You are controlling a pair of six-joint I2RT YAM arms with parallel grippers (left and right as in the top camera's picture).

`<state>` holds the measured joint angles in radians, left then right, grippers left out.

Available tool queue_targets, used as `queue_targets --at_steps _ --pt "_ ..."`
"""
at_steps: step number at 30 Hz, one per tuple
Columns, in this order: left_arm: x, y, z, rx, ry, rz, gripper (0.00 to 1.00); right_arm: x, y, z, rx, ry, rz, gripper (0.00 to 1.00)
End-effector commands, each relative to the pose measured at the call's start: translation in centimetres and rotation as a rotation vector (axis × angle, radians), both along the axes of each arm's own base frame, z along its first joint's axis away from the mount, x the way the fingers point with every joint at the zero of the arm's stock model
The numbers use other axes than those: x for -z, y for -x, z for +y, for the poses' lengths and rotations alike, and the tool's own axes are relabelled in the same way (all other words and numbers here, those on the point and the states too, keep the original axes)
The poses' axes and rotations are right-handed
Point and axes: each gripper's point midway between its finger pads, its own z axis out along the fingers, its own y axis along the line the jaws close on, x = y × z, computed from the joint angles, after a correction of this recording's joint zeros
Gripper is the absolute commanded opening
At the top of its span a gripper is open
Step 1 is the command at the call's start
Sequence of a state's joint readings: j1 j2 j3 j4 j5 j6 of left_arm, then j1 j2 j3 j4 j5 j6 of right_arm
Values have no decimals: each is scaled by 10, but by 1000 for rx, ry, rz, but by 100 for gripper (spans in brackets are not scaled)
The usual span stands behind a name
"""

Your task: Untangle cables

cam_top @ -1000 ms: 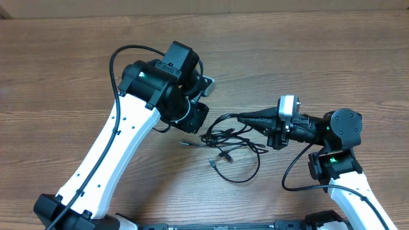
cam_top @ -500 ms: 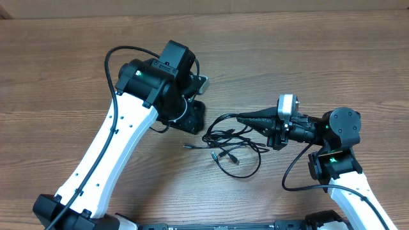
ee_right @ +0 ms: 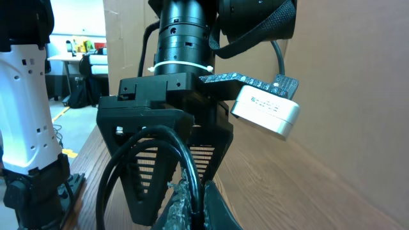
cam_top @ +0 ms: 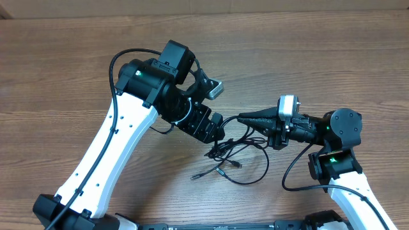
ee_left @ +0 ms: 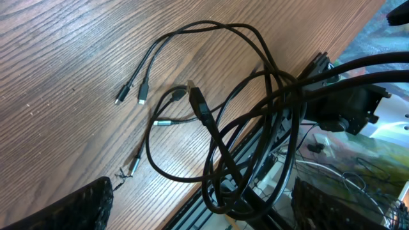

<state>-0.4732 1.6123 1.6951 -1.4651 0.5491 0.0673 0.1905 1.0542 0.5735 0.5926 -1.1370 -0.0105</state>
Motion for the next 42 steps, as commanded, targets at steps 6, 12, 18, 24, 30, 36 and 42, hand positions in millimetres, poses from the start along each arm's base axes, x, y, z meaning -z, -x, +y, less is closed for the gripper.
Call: queue_targets --at_steps 6,12,18,24,30,36,42 --pt "-20 5 -12 49 108 -20 94 -16 2 -1 6 -21 -85 4" --pt "-27 6 -20 65 167 -17 95 -30 5 -2 13 -41 -179 4" --pt "-27 5 -21 66 171 -21 95 -42 8 -3 21 -61 -265 4" --pt "-29 2 -23 68 184 -38 95 -46 6 -5 44 -72 -282 4" --pt "-29 1 -24 69 185 -40 94 -54 4 -7 70 -92 -319 4" --pt "-26 -1 -22 65 169 -43 90 -57 2 -8 92 -101 -326 4" --pt "-1 -6 -30 81 109 8 84 -65 -1 -11 129 -124 -357 4"
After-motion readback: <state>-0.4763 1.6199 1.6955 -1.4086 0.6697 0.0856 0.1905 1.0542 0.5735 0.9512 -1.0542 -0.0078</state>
